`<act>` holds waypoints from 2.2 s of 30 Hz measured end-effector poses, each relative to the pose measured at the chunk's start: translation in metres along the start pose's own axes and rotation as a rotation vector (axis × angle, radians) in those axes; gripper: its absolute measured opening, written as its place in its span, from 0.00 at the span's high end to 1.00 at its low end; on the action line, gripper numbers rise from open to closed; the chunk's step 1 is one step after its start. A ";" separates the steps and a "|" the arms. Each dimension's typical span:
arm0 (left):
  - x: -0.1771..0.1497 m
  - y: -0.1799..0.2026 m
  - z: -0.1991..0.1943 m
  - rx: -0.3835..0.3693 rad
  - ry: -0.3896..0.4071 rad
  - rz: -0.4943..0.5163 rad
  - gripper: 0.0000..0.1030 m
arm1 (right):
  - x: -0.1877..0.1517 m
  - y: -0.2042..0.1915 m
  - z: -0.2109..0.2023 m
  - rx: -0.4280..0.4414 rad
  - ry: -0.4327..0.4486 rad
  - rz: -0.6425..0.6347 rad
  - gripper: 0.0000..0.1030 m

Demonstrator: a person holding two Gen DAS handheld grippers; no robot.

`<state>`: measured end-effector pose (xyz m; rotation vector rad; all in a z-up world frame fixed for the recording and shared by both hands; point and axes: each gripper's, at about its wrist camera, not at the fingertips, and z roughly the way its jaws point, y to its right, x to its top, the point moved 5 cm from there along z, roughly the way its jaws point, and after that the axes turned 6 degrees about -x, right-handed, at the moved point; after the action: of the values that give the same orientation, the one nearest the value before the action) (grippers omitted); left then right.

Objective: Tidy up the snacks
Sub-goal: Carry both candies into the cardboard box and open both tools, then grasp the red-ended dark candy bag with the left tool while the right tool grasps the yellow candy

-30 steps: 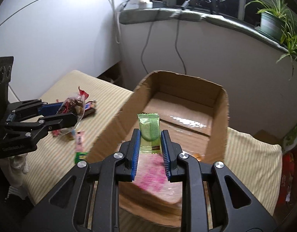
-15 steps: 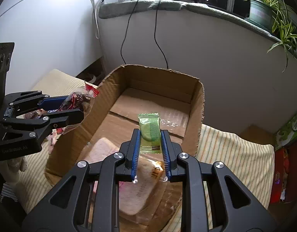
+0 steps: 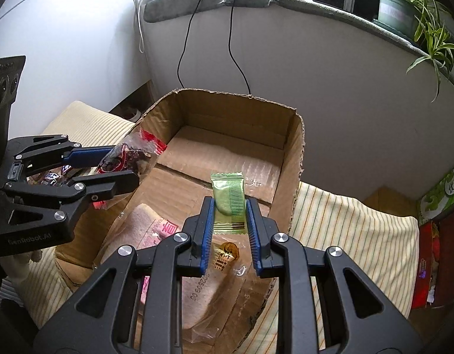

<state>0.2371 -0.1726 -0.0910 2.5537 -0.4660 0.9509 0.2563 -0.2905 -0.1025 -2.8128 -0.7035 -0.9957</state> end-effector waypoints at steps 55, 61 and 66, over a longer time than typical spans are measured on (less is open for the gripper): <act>-0.126 -0.135 -0.168 0.240 0.127 -0.247 0.42 | -0.011 -0.173 -0.081 0.156 0.112 -0.181 0.14; -0.144 -0.151 -0.167 0.244 0.109 -0.286 0.42 | -0.019 -0.216 -0.068 0.189 0.085 -0.236 0.14; -0.149 -0.157 -0.162 0.238 0.094 -0.293 0.42 | -0.024 -0.243 -0.049 0.202 0.041 -0.278 0.14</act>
<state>0.1080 0.0638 -0.1143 2.6696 0.0531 1.0624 0.1036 -0.0944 -0.0984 -2.5608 -1.1441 -0.9542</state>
